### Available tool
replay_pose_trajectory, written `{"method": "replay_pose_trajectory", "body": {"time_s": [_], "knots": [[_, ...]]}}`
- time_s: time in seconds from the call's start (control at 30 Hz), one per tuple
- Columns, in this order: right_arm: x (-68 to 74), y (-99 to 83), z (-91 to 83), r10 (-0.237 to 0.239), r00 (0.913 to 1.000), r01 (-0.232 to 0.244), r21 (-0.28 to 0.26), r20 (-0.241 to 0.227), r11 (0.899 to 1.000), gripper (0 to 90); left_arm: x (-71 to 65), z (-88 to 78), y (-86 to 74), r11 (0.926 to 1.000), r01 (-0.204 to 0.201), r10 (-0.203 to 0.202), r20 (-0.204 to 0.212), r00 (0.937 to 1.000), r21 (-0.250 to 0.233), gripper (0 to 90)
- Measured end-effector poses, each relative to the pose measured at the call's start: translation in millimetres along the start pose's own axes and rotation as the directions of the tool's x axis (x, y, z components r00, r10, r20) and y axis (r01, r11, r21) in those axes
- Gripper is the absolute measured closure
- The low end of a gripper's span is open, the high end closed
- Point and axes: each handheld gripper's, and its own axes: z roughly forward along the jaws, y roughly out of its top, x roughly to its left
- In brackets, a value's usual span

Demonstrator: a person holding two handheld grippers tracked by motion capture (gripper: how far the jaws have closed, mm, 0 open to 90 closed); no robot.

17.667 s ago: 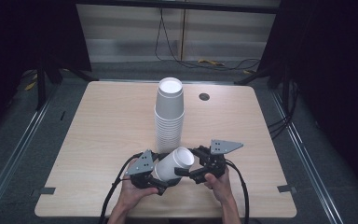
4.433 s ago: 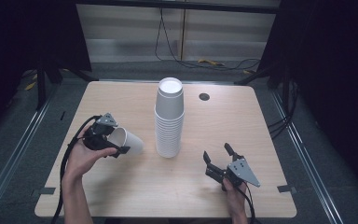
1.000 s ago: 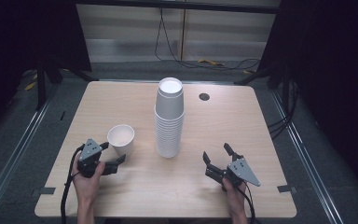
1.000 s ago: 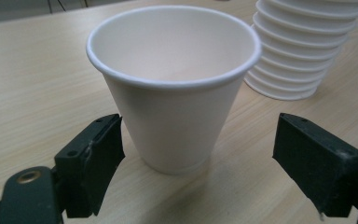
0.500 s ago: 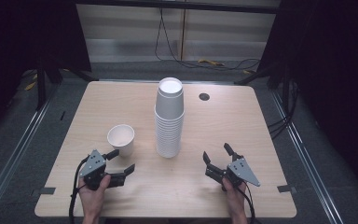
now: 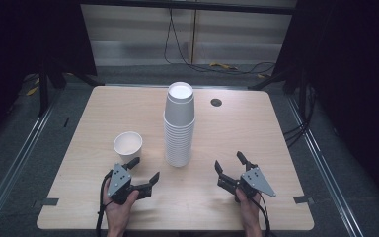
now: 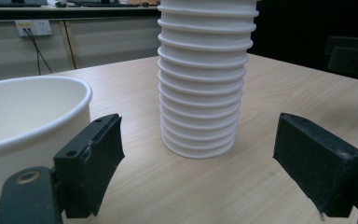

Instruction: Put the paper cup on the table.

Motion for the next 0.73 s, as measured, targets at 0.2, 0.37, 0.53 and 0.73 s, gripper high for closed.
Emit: {"method": "replay_pose_trajectory", "body": {"time_s": [0.2,0.37,0.53,0.73], "knots": [[0.0,0.0,0.1,0.0,1.0,0.0,0.001,-0.001,1.0,16.0,-5.6,4.6,-1.9,0.9999,-0.009,0.009,0.03,0.9995,-0.008,15.6],[0.1,0.1,0.0,-0.001,1.0,0.001,0.002,-0.001,1.0,16.0,-9.2,10.1,-4.3,1.0,-0.001,0.001,0.055,0.9985,0.0,15.5],[-0.1,0.1,0.3,-0.001,1.0,0.001,0.0,-0.007,1.0,16.0,-12.5,10.0,-7.8,0.9997,0.001,0.001,0.047,0.9989,-0.026,15.4],[-0.9,0.9,0.4,0.008,0.9997,-0.008,0.023,-0.024,1.0,12.9,-12.6,11.6,-7.4,0.9999,-0.003,0.005,0.081,0.9967,-0.017,15.5]]}}
